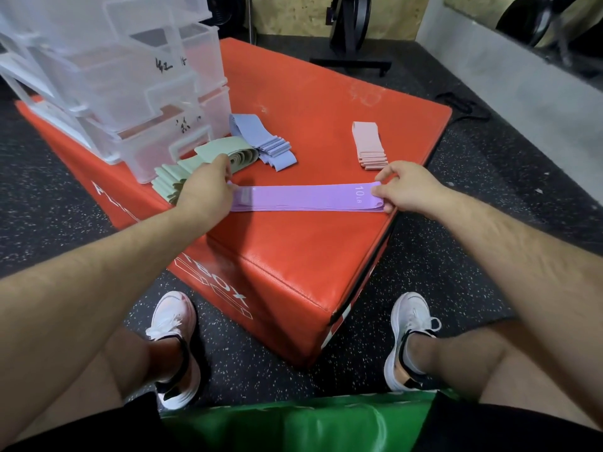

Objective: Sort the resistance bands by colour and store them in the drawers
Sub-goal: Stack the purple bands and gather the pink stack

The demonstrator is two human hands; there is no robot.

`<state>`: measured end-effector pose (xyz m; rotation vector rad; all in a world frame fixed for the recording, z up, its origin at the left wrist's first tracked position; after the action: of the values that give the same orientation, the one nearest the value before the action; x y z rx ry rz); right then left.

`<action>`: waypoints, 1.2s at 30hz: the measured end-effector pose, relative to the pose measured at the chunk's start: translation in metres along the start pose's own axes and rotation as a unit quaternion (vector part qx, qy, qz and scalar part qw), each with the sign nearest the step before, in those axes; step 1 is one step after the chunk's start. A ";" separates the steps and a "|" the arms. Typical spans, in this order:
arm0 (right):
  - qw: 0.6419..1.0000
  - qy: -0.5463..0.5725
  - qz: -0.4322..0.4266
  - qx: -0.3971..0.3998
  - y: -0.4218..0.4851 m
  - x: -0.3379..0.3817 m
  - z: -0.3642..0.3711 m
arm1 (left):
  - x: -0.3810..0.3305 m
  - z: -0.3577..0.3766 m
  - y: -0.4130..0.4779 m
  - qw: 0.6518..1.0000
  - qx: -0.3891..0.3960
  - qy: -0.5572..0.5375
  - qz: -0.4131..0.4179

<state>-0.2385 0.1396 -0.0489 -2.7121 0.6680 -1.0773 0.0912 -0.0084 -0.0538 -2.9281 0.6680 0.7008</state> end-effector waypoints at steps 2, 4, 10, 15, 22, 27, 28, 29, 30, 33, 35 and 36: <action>0.999 -0.038 -0.003 -0.005 -0.002 0.001 -0.001 | -0.003 0.000 -0.003 1.000 -0.003 0.017 0.003; 0.996 -0.089 0.008 -0.026 -0.004 0.000 -0.002 | -0.006 -0.002 -0.006 0.999 -0.014 0.035 0.003; 0.991 -0.111 0.068 -0.019 -0.011 -0.007 -0.002 | -0.047 -0.001 -0.008 0.992 -0.026 0.036 0.119; 0.993 -0.007 0.112 -0.020 -0.013 -0.011 0.000 | -0.113 0.036 -0.022 0.961 0.065 0.038 0.265; 0.990 0.045 0.135 0.017 -0.009 -0.012 0.008 | -0.150 0.077 -0.018 0.946 0.164 0.048 0.276; 0.989 0.037 0.143 -0.009 -0.015 -0.017 -0.016 | -0.170 0.089 -0.011 0.947 0.184 0.033 0.262; 0.988 0.047 0.143 -0.018 -0.018 -0.019 -0.024 | -0.173 0.092 -0.009 0.946 0.191 0.025 0.259; 0.988 0.061 0.140 -0.023 -0.020 -0.020 -0.030 | -0.177 0.094 -0.009 0.946 0.200 0.015 0.256; 0.988 0.073 0.135 -0.024 -0.023 -0.020 -0.035 | -0.181 0.095 -0.008 0.946 0.208 -0.003 0.250; 0.991 0.084 0.100 -0.028 -0.028 -0.009 -0.042 | -0.192 0.085 -0.005 0.952 0.209 -0.131 0.180; 0.993 0.092 0.063 -0.032 -0.029 0.007 -0.040 | -0.189 0.075 -0.002 0.923 0.214 -0.308 0.087; 0.994 0.098 0.045 -0.028 -0.028 0.018 -0.036 | -0.186 0.071 -0.002 0.891 0.221 -0.396 0.040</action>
<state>-0.2415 0.1572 -0.0030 -2.6156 0.8533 -1.3324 -0.0869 0.0782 -0.0354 -1.9538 0.7111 1.4021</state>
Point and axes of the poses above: each hand's wrist, its own y-axis towards the middle knuckle, its own z-axis out of the palm, x = y × z, the point moved 8 cm from there along y, towards the middle knuckle, and after that the axes turned 10 degrees about x, right-handed, at the moved point
